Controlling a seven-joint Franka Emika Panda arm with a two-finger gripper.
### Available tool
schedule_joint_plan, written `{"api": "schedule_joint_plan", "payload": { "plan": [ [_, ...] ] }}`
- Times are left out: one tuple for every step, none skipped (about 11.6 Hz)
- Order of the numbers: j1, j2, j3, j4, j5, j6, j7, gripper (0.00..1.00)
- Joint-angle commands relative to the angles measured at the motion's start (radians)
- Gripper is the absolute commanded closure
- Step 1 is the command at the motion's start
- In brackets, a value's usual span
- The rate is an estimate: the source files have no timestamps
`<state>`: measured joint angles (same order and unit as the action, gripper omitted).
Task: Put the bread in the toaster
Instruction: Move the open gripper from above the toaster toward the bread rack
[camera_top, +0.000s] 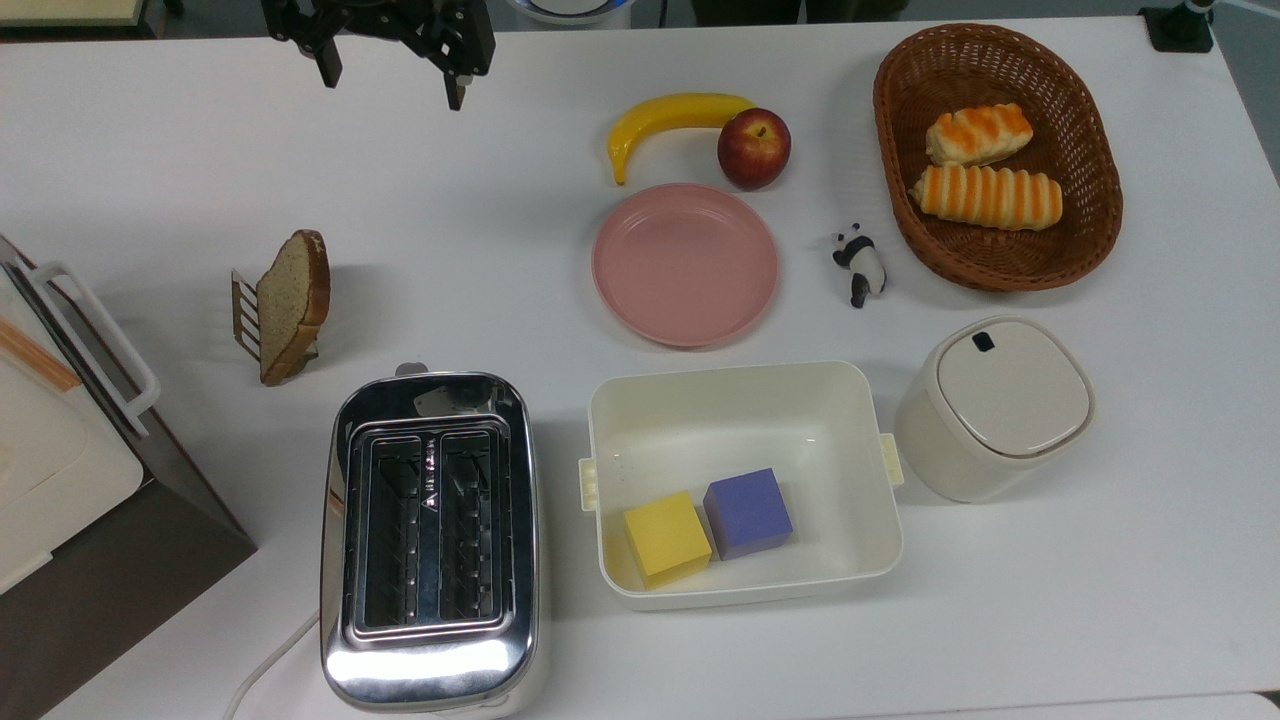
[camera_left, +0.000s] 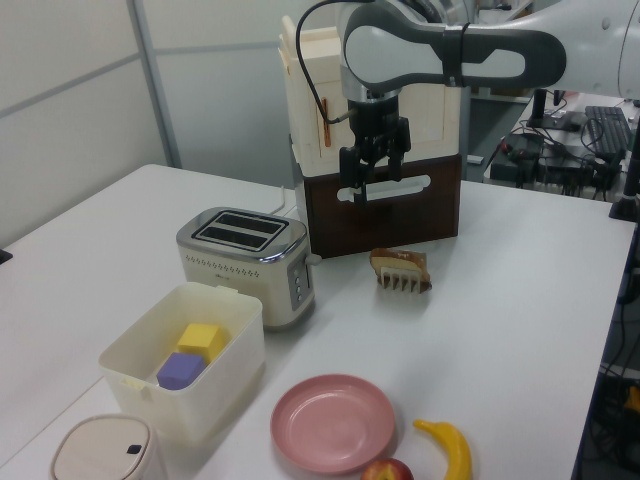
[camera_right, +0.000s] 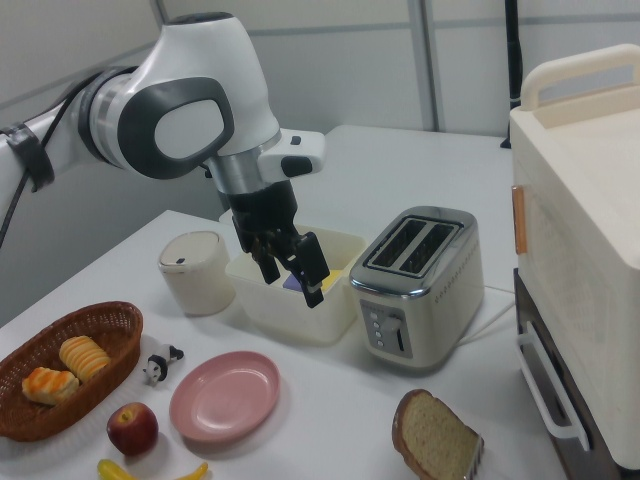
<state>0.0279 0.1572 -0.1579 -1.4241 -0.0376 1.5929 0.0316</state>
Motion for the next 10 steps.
{"api": "schedule_joint_plan", "payload": {
  "plan": [
    [0.015,-0.034,0.012,-0.035,0.015,0.015,-0.001,0.00],
    [0.014,-0.036,0.012,-0.035,0.015,0.015,-0.001,0.00],
    [0.015,-0.041,0.012,-0.044,0.015,0.015,-0.001,0.00],
    [0.015,-0.080,0.012,-0.090,0.013,0.030,-0.004,0.00],
    [0.015,-0.137,0.012,-0.161,0.012,0.065,-0.033,0.00],
    [0.014,-0.210,0.011,-0.261,0.012,0.115,-0.079,0.00],
    [0.012,-0.270,0.011,-0.341,0.010,0.160,-0.117,0.00],
    [0.010,-0.316,0.011,-0.402,0.004,0.186,-0.162,0.00],
    [0.007,-0.358,0.008,-0.456,0.001,0.211,-0.238,0.00],
    [-0.008,-0.395,0.005,-0.516,-0.007,0.260,-0.324,0.00]
  ]
}}
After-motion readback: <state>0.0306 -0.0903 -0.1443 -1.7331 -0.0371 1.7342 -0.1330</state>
